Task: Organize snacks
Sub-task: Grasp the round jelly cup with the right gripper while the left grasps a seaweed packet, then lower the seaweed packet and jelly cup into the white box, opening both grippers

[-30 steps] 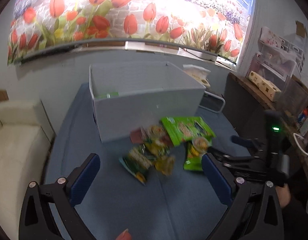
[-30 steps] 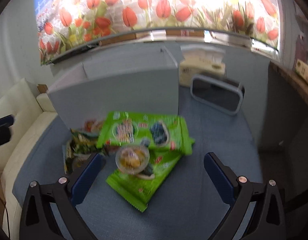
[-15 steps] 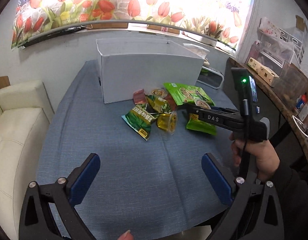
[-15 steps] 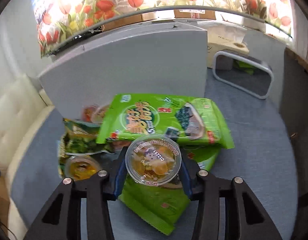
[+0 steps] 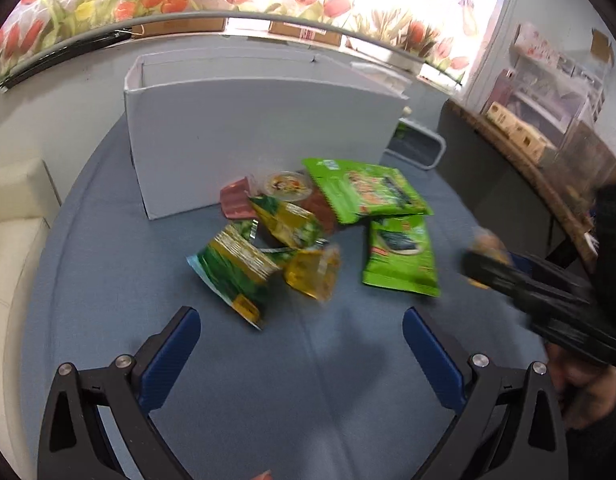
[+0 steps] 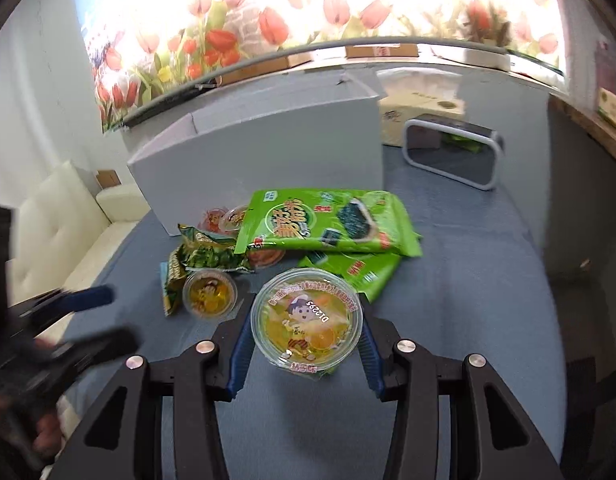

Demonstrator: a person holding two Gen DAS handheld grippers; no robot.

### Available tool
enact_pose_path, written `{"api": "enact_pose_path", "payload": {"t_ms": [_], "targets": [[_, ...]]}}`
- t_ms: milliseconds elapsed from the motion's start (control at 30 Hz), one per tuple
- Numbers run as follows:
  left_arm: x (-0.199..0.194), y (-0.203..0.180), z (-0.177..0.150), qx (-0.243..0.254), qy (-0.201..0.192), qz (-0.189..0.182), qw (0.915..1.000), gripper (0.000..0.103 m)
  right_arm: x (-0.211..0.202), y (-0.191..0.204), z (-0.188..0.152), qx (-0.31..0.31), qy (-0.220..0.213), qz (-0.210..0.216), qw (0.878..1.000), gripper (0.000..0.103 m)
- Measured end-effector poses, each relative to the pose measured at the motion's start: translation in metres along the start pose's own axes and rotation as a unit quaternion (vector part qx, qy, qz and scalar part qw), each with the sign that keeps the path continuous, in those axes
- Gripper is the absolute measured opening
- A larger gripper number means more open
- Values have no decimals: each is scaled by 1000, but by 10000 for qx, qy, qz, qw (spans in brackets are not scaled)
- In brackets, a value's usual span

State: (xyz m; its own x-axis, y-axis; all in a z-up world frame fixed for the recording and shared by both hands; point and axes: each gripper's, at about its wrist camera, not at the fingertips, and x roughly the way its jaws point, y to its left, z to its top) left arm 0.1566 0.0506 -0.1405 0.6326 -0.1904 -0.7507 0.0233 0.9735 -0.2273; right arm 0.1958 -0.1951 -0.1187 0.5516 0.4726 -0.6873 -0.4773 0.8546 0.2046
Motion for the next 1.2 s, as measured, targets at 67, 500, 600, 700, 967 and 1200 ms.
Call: {"api": "enact_pose_path", "payload": {"t_ms": [67, 500, 600, 700, 967, 1200], "targets": [[7, 11, 5, 87, 79, 0, 9999, 103, -11, -4, -6, 28, -14, 7, 10000, 50], [57, 40, 24, 1041, 590, 231, 9926, 65, -28, -2, -24, 106, 47, 14, 9999, 50], [60, 34, 25, 1224, 539, 423, 9901, 56, -28, 1, -23, 23, 46, -15, 10000, 50], [60, 33, 24, 1291, 451, 345, 9900, 46, -28, 4, -23, 35, 43, 43, 10000, 50], [35, 31, 16, 1052, 105, 197, 9942, 40, -29, 13, -23, 1, 42, 133, 9999, 50], [-13, 34, 7, 575, -293, -41, 9979, 40, -26, 27, -18, -95, 15, 307, 9995, 50]]}}
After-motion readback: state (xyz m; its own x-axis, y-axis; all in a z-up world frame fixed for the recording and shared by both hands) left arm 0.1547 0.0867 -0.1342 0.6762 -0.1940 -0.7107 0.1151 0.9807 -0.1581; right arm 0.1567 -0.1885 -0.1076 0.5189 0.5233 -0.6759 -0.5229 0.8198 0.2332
